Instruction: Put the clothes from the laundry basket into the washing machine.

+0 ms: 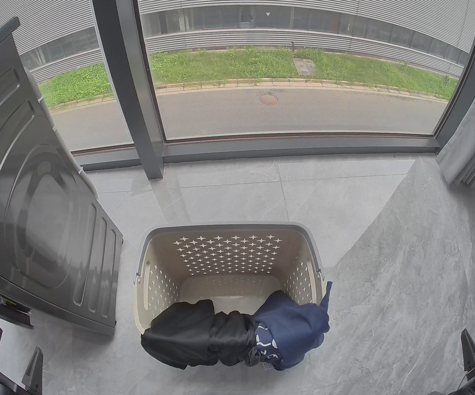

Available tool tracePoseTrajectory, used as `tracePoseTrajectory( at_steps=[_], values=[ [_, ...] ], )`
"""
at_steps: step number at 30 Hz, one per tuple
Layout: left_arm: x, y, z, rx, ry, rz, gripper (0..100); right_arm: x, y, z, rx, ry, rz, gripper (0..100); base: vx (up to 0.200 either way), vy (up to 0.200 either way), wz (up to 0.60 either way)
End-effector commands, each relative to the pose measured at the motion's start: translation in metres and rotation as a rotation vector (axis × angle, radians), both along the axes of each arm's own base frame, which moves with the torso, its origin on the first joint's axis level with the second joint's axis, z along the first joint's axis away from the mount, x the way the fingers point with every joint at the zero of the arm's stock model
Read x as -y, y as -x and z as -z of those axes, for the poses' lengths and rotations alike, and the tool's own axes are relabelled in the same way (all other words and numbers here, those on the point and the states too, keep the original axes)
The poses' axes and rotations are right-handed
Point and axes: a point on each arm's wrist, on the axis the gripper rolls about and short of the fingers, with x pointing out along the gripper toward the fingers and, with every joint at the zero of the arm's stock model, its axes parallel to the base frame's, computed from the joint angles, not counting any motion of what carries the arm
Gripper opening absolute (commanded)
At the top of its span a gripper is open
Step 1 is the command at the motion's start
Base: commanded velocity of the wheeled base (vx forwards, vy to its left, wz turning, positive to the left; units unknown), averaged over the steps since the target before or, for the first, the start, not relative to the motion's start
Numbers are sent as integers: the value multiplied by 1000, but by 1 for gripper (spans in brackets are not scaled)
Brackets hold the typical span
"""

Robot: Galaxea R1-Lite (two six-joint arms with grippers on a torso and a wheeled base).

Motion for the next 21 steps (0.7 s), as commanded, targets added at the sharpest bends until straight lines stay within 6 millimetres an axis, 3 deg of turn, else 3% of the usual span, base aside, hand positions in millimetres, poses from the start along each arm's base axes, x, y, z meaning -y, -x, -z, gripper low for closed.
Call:
tracePoseTrajectory(
  at_steps=[1,13,21],
  values=[
    [0,0,5,0,0,0,100,0,0,4,-7,0,1,100,-200,0,0],
    [0,0,5,1,0,0,100,0,0,4,-7,0,1,100,-200,0,0],
    [0,0,5,1,0,1,100,0,0,4,-7,0,1,100,0,0,0]
  ],
)
